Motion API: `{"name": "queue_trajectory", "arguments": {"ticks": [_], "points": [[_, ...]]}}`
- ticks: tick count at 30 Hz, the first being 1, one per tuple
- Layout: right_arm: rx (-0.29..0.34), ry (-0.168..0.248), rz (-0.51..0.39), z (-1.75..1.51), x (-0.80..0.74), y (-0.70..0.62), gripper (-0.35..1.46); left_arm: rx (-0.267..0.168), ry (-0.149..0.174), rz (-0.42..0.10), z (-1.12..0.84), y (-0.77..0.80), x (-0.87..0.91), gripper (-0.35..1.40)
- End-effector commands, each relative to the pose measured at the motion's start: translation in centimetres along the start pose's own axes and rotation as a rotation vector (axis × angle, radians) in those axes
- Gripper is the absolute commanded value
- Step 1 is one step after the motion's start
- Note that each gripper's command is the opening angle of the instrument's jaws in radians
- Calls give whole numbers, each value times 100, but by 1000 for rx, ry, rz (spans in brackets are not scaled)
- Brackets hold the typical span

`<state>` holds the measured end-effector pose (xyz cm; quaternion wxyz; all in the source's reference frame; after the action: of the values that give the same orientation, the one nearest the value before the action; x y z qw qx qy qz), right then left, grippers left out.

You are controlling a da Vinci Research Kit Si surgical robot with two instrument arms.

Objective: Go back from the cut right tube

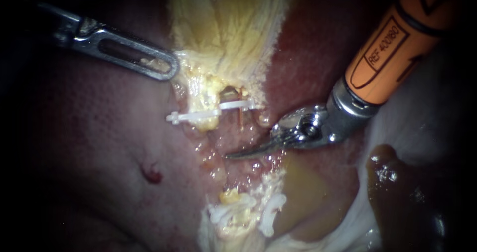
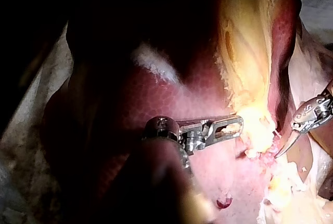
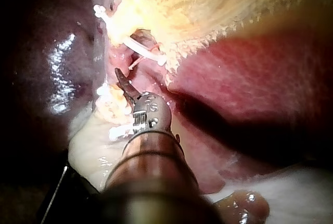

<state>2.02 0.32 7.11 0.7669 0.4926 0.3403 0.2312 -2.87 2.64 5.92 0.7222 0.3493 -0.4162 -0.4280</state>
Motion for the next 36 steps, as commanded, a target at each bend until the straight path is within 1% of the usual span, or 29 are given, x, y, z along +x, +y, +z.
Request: {"name": "queue_trajectory", "arguments": {"ticks": [1, 11, 12, 13, 14, 16, 19, 22, 25, 28, 31, 33, 34, 35, 36], "points": [[0, 0, 0, 0, 0, 0, -35, -1, 0, 0, 0, -1, 0, -35], [2, -2, 4, 0, -2, -1, -35, -1, 0, 0, 0, -1, 0, -35], [2, -3, -20, 0, -2, -1, -35, -1, 0, 0, 0, -1, 0, -35], [-3, 0, -39, 1, -3, -2, 10, -1, 0, 0, 0, -1, 1, -35], [-5, 6, -46, 2, -3, -2, 39, -1, 0, 0, 0, -1, 1, -35], [-14, 24, -47, 3, -4, -3, 83, -1, -1, 0, 0, -1, 1, -35], [-31, 52, -59, 4, -3, -5, 118, -1, -1, 0, 1, 0, 1, -35], [-43, 68, -70, 4, -2, -5, 131, -1, -1, 0, 1, 0, 1, -35], [-51, 78, -81, 4, -2, -5, 138, -1, -1, 0, 1, 0, 1, -35], [-81, 98, -120, 1, -2, -8, 143, -2, -1, 0, 1, 0, 1, -35], [-131, 127, -185, -7, -5, -16, 145, -1, -1, 0, 0, 0, 1, -35], [-204, 130, -269, -14, -9, -23, 145, -1, 0, 0, 0, 0, 1, -35], [-262, 131, -306, -18, -10, -27, 145, -1, 0, 0, 0, 0, 1, -35], [-321, 113, -353, -23, -12, -32, 145, -1, 0, 1, 0, 0, 1, -35], [-355, 89, -384, -27, -13, -36, 145, -1, -1, 1, 0, 0, 1, -35]]}}
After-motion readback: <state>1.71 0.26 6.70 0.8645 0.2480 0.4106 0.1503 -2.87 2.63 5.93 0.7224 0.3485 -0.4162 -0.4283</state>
